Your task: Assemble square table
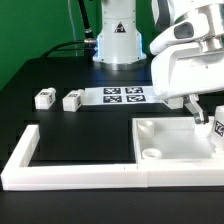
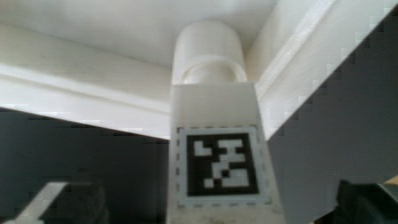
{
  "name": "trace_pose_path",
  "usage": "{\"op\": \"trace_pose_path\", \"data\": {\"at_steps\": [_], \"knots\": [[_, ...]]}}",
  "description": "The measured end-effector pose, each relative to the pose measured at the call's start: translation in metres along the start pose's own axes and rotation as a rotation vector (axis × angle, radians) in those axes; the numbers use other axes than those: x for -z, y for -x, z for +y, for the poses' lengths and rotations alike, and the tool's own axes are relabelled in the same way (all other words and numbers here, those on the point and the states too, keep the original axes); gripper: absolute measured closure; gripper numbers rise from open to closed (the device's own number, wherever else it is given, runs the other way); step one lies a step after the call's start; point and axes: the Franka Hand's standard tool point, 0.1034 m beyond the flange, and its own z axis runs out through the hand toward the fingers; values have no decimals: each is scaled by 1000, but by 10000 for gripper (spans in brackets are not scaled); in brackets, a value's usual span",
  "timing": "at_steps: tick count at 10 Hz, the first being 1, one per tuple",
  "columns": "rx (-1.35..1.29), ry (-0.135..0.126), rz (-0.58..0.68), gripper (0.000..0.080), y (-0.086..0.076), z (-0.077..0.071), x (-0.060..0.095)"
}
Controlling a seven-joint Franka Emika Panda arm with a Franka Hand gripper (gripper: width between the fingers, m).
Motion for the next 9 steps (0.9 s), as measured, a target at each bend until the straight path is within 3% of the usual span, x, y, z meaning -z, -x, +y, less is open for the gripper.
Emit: {"op": "trace_pose_path", "data": {"at_steps": [3,6,7,8,9], "knots": [[-1,-4,-17,151,0,1,0],[-6,-23,-66,151,-23,6,3],[-8,-24,-77,151,-20,7,2],[-38,-56,-186,151,-11,2,-2],[-53,-78,-257,151,-11,-1,-3]]}}
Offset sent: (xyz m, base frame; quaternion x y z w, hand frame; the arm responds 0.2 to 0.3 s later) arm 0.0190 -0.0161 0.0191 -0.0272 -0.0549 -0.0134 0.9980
